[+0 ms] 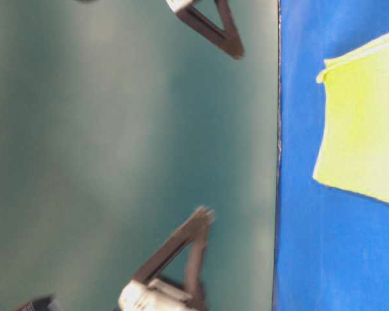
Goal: Fold the yellow towel.
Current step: 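Grasp the strip's top corners with both grippers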
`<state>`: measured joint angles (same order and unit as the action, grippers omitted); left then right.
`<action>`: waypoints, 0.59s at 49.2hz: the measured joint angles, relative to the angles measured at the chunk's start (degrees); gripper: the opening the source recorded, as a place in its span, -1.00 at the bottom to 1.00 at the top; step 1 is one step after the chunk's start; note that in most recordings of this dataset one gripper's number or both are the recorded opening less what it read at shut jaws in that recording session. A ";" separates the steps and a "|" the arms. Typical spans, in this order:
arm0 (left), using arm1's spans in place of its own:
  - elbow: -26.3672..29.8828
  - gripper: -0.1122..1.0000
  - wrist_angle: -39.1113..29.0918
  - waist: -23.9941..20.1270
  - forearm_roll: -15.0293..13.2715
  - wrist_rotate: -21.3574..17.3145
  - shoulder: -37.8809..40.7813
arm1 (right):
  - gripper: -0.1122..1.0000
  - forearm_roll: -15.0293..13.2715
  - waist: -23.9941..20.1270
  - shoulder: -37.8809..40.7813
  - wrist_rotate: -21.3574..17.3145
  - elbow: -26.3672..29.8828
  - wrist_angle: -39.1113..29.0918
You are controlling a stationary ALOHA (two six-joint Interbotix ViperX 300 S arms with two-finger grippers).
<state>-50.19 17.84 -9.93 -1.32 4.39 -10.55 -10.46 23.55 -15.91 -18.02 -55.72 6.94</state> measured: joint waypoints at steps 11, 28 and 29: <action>4.13 0.56 0.00 -5.10 0.00 -0.97 10.63 | 0.33 -0.79 0.97 8.79 0.18 5.36 -5.19; 10.28 0.56 2.20 -8.96 0.00 -1.05 23.99 | 0.33 -1.49 2.99 19.34 0.26 8.79 -5.27; 10.46 0.56 2.46 -9.23 0.00 -1.05 24.52 | 0.33 -1.49 3.08 19.78 0.26 8.88 -5.27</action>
<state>-39.73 20.30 -19.16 -1.32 3.34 13.97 -11.95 26.63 3.87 -17.75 -46.85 1.67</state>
